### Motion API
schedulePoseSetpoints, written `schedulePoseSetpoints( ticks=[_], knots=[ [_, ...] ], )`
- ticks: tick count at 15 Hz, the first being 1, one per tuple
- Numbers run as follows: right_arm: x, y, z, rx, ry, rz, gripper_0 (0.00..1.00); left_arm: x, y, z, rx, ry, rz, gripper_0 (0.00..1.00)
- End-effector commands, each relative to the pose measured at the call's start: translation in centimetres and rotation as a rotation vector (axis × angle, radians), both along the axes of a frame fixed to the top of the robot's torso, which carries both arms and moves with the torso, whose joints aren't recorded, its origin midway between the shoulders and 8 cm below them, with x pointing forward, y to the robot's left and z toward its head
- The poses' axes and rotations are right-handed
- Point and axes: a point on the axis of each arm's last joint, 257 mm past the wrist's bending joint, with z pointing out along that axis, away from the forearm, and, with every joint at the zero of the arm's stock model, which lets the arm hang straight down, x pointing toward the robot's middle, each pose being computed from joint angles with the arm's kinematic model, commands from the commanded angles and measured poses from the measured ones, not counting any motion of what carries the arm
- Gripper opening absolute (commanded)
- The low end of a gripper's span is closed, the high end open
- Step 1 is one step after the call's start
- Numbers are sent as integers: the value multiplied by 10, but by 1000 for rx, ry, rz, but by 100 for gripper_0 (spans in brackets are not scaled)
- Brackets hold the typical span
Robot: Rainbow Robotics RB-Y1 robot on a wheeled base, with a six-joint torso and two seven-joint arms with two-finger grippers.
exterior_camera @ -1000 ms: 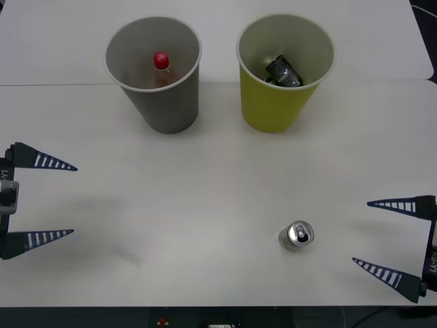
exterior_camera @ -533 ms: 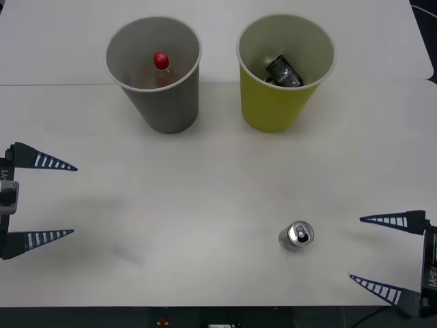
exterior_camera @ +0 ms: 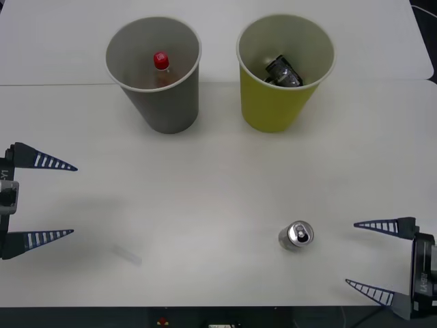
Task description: Put the can into the green bin and the plastic bottle into the gray bin
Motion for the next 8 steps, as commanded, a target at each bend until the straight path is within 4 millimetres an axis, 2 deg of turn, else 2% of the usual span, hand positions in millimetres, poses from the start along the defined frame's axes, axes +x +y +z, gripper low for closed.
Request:
schedulePoseSetpoints(
  ticks=[1, 5, 8],
  knots=[
    [4, 2, -12, 27, 5, 24, 100, 0, 0, 0, 0, 0, 0, 100],
    [15, 10, -23, 70, 14, 34, 100, 0, 0, 0, 0, 0, 0, 100],
    [29, 24, -30, 102, 13, 26, 100, 0, 0, 0, 0, 0, 0, 100]
  ],
)
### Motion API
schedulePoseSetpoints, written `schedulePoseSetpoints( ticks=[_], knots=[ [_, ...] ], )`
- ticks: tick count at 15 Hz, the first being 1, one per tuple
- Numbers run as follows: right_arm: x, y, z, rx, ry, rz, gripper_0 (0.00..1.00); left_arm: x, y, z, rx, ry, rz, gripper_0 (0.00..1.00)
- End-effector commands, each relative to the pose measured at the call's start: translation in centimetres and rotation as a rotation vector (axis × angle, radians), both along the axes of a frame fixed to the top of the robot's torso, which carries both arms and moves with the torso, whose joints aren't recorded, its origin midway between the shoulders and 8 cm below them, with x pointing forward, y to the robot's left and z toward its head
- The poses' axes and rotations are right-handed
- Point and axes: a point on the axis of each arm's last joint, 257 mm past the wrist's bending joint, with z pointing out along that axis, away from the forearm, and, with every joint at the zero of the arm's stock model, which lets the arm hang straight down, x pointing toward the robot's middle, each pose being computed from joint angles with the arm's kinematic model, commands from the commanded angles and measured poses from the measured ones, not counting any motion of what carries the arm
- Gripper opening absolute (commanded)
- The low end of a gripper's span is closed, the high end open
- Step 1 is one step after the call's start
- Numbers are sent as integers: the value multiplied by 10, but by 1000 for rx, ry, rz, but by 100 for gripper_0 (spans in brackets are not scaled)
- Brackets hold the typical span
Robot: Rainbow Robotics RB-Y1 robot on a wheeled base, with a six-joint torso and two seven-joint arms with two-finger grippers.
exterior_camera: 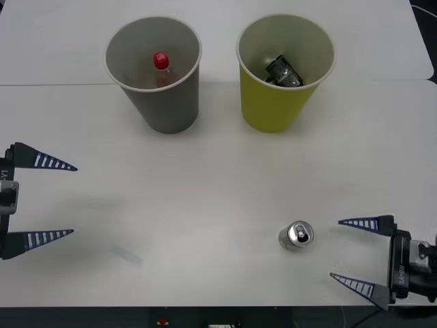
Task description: Put the can into the green bin and the plastic bottle into the gray bin
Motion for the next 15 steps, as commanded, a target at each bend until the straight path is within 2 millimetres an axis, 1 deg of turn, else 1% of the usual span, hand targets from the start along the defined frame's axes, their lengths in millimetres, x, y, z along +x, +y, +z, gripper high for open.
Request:
schedulePoseSetpoints(
  ticks=[1, 4, 8, 10, 14, 15],
  knots=[
    [12, 17, -7, 40, 7, -7, 100, 0, 0, 0, 0, 0, 0, 100],
    [21, 37, -13, 81, 10, -8, 100, 0, 0, 0, 0, 0, 0, 100],
    [32, 58, -18, 110, 11, -2, 100, 0, 0, 0, 0, 0, 0, 100],
    [34, 71, -17, 132, 10, 6, 100, 0, 0, 0, 0, 0, 0, 100],
    [33, 89, -16, 160, 7, 20, 100, 0, 0, 0, 0, 0, 0, 100],
    [33, 90, -16, 163, 6, 21, 100, 0, 0, 0, 0, 0, 0, 100]
  ],
)
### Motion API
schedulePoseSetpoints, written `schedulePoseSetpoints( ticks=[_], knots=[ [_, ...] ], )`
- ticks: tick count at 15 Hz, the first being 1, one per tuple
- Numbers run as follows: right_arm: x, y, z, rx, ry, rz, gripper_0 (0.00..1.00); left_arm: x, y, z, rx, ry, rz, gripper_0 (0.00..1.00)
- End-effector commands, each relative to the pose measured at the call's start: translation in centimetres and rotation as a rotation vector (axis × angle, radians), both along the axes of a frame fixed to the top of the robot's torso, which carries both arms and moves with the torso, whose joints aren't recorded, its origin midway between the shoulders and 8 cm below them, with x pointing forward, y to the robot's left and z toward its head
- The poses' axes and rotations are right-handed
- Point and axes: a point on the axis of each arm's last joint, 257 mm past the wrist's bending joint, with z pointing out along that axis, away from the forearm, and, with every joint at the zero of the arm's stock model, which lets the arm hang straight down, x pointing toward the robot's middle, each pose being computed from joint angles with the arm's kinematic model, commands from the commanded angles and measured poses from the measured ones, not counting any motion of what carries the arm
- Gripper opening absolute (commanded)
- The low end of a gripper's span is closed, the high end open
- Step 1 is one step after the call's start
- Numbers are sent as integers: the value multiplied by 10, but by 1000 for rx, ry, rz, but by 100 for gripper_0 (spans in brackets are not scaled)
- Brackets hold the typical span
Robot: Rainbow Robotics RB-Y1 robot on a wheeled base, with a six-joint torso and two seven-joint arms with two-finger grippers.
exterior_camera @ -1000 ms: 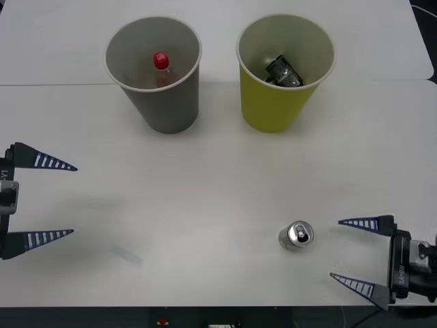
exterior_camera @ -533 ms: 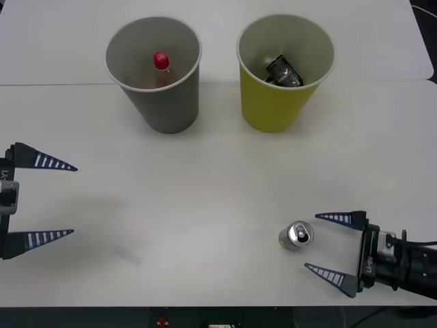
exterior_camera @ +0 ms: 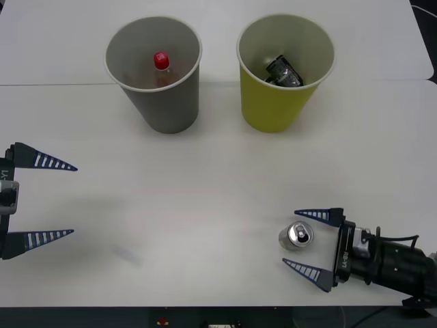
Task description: Put the can into the green bin and the plastic bottle into the gray bin
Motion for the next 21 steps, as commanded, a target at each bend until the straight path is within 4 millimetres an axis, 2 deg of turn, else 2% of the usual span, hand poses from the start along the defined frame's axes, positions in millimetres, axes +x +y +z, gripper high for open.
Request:
schedulePoseSetpoints(
  ticks=[1, 3, 4, 5, 6, 11, 14, 21],
  knots=[
    [0, 6, 0, 8, -5, 3, 100, 0, 0, 0, 0, 0, 0, 100],
    [0, 6, 0, 5, -12, 4, 97, 0, 0, 0, 0, 0, 0, 100],
    [0, 6, 0, 3, -16, 3, 64, 0, 0, 0, 0, 0, 0, 100],
    [0, 6, -1, 2, -15, 0, 17, 0, 0, 0, 0, 0, 0, 100],
    [1, 5, -3, -4, -13, -6, 0, 0, 0, 0, 0, 0, 0, 100],
    [2, 5, -4, -6, -8, -10, 0, 0, 0, 0, 0, 0, 0, 100],
    [-4, 5, 0, 17, -4, 3, 0, 0, 0, 0, 0, 0, 0, 100],
    [-10, -19, 18, 18, 26, -31, 0, 0, 0, 0, 0, 0, 0, 100]
  ],
)
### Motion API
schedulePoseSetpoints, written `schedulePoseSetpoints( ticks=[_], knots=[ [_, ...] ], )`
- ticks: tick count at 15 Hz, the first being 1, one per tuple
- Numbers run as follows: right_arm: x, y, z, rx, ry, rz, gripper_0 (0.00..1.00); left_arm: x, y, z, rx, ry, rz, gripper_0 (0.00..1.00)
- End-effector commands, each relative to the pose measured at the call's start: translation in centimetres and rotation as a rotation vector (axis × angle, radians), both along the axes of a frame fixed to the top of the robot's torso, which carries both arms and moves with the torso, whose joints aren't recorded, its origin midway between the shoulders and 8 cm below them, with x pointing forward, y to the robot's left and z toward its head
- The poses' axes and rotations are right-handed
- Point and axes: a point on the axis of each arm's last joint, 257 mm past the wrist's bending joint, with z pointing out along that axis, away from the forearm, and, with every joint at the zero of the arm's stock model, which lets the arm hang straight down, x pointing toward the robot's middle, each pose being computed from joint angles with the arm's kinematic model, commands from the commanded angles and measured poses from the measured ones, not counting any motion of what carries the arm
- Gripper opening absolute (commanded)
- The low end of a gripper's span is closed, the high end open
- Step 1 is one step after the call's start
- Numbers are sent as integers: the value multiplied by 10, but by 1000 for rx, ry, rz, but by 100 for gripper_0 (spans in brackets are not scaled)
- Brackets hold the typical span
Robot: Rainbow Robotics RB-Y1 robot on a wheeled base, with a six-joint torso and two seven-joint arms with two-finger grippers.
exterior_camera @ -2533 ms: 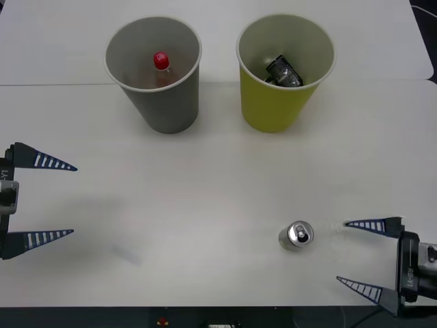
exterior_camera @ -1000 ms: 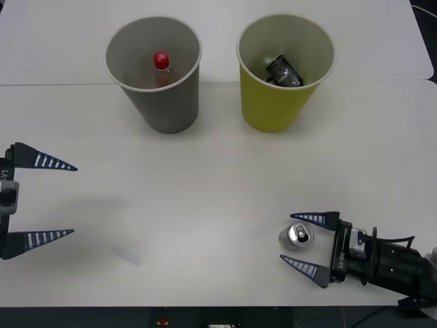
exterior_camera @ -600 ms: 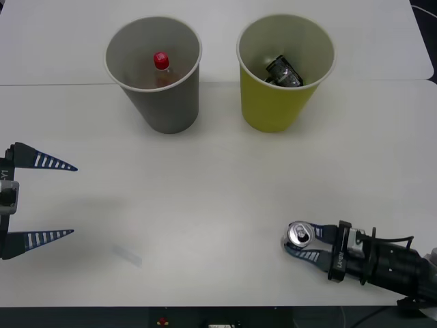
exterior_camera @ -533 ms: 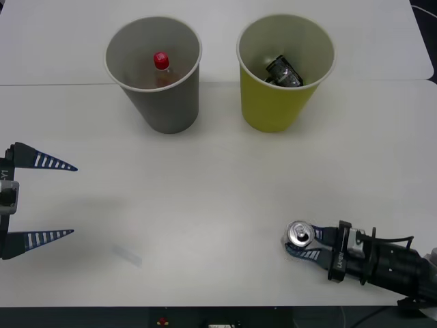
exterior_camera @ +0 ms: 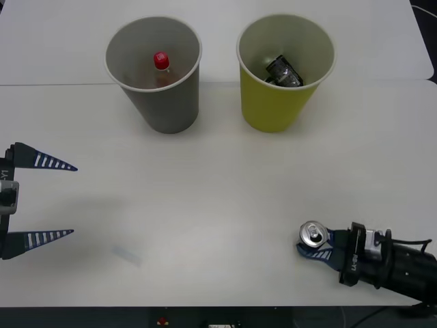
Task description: Put the can into the green bin and the plastic bottle into the gray bin
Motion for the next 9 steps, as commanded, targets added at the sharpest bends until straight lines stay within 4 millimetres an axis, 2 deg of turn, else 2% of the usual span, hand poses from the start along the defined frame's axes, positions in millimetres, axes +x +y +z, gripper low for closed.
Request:
schedulePoseSetpoints(
  ticks=[1, 5, 9],
  knots=[
    [-2, -9, 8, -39, 13, -15, 0, 0, 0, 0, 0, 0, 0, 100],
    [-4, -24, 32, -122, 43, -59, 0, 0, 0, 0, 0, 0, 0, 100],
    [-8, -32, 64, -164, 119, -97, 0, 0, 0, 0, 0, 0, 0, 100]
  ],
)
